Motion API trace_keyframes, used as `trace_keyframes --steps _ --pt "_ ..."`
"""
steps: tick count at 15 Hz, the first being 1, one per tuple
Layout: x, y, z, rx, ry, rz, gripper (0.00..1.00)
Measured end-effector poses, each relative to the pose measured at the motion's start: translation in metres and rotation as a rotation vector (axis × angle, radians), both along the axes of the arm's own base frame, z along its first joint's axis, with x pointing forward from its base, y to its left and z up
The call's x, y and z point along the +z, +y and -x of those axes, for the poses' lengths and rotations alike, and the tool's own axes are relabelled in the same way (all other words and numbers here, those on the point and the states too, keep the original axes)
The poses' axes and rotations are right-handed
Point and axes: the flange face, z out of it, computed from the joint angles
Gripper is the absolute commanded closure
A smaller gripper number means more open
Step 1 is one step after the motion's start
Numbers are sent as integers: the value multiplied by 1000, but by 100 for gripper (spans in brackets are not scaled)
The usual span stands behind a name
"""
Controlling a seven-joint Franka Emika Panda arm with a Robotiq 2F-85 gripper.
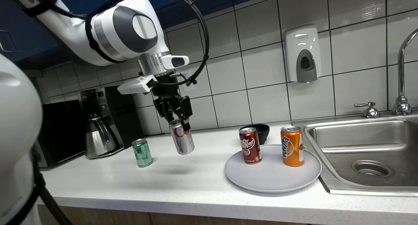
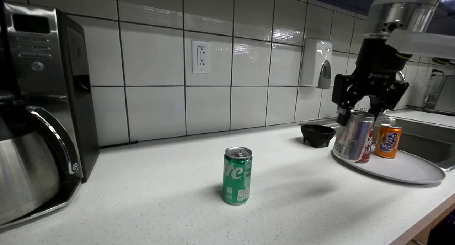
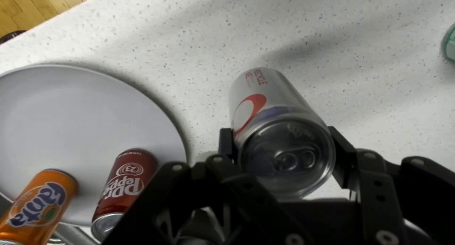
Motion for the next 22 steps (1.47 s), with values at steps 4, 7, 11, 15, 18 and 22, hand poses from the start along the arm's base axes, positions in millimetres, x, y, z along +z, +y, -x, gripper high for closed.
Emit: trace_keyframes --steps 4,7,11,15,18,22 --pt "10 -24 1 -62 -24 -5 62" --pt "16 -43 3 -107 -30 -9 62" --pt "24 -75 11 -147 -29 -21 62" --pt "29 -106 25 -200 -6 -37 62" --pt "30 -124 33 -246 8 -47 62" --pt "31 -141 41 -293 15 -48 62"
